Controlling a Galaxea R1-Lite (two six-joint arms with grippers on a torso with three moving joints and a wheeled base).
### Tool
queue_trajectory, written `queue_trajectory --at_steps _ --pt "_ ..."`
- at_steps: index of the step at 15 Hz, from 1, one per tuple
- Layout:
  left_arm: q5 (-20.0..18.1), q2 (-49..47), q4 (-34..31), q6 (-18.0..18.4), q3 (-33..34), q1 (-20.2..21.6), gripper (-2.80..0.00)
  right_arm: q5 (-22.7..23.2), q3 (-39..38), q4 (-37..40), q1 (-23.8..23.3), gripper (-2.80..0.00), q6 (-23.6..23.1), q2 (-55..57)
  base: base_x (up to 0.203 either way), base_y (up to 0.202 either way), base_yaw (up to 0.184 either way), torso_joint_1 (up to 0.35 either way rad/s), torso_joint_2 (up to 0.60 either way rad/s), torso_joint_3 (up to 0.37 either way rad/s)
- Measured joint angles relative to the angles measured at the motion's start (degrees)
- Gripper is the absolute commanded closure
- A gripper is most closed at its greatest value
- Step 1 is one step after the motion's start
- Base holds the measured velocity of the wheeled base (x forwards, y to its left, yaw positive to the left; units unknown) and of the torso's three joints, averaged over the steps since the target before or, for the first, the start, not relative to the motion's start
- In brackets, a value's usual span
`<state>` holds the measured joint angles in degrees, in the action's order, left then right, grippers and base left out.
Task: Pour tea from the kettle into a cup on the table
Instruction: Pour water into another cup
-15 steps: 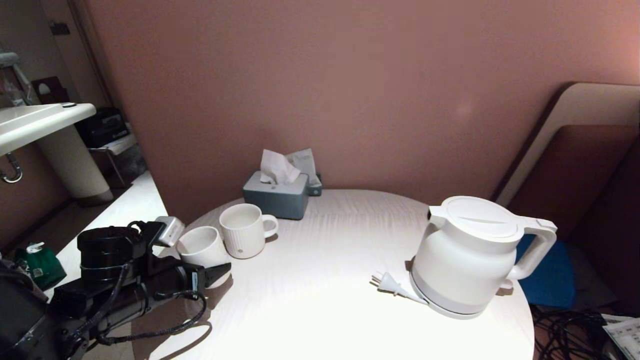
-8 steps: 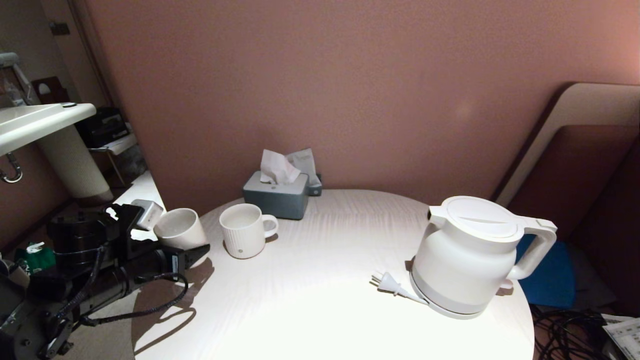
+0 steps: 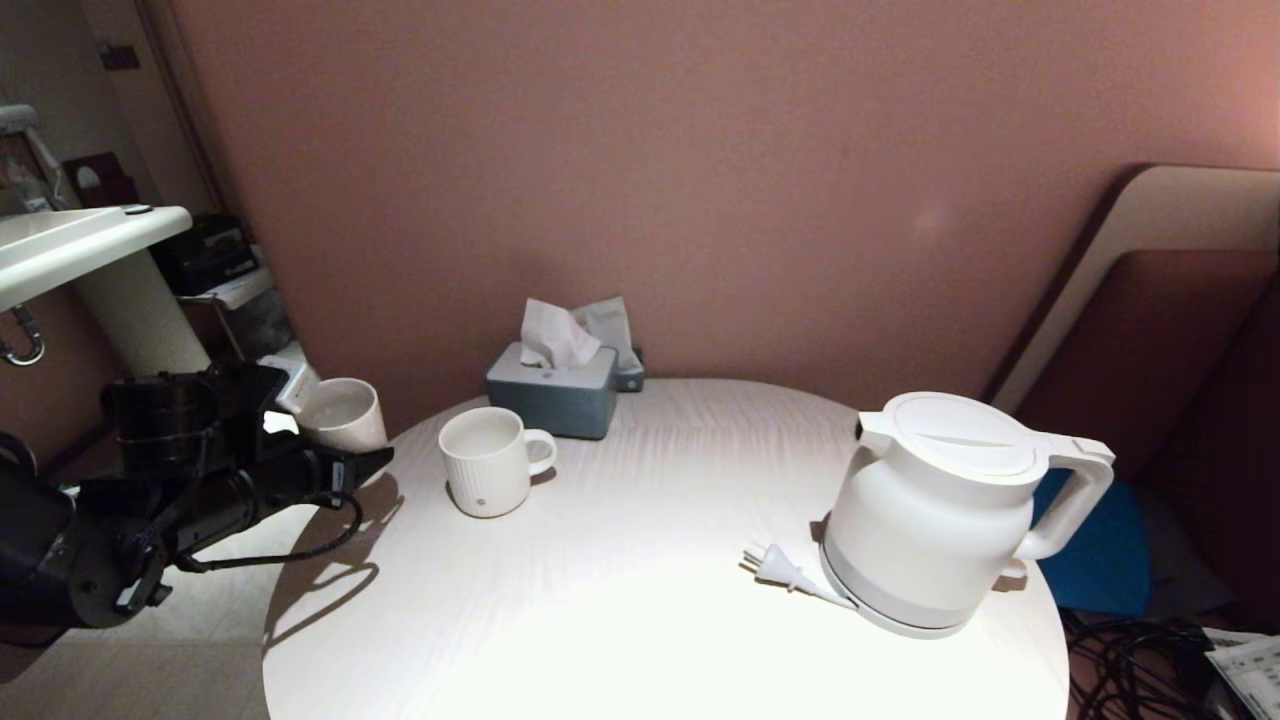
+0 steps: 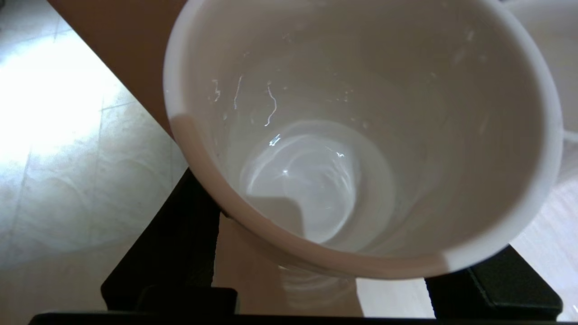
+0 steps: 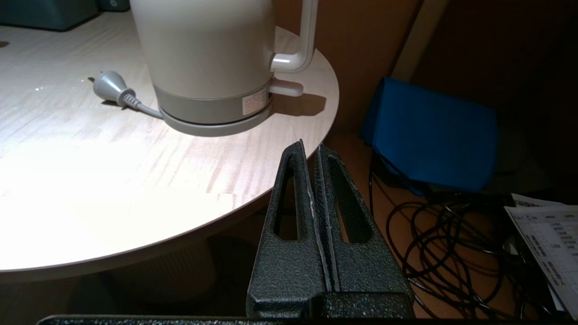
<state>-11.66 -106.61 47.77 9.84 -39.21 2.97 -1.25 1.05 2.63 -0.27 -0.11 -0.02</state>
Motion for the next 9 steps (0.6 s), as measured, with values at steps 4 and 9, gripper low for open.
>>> queue_trajectory --at_steps 4,9 --pt "2.9 -0.4 -9.7 3.0 -9.9 -0.6 0.0 0.0 0.0 0.0 0.0 0.0 0.0 0.0 0.0 0.0 0.0 0.0 0.0 0.0" --pt "4.5 -2.1 -12.6 8.3 -16.9 -1.4 0.0 0.0 0.0 0.0 0.0 0.0 0.0 0.0 0.0 0.0 0.0 0.0 0.0 0.0"
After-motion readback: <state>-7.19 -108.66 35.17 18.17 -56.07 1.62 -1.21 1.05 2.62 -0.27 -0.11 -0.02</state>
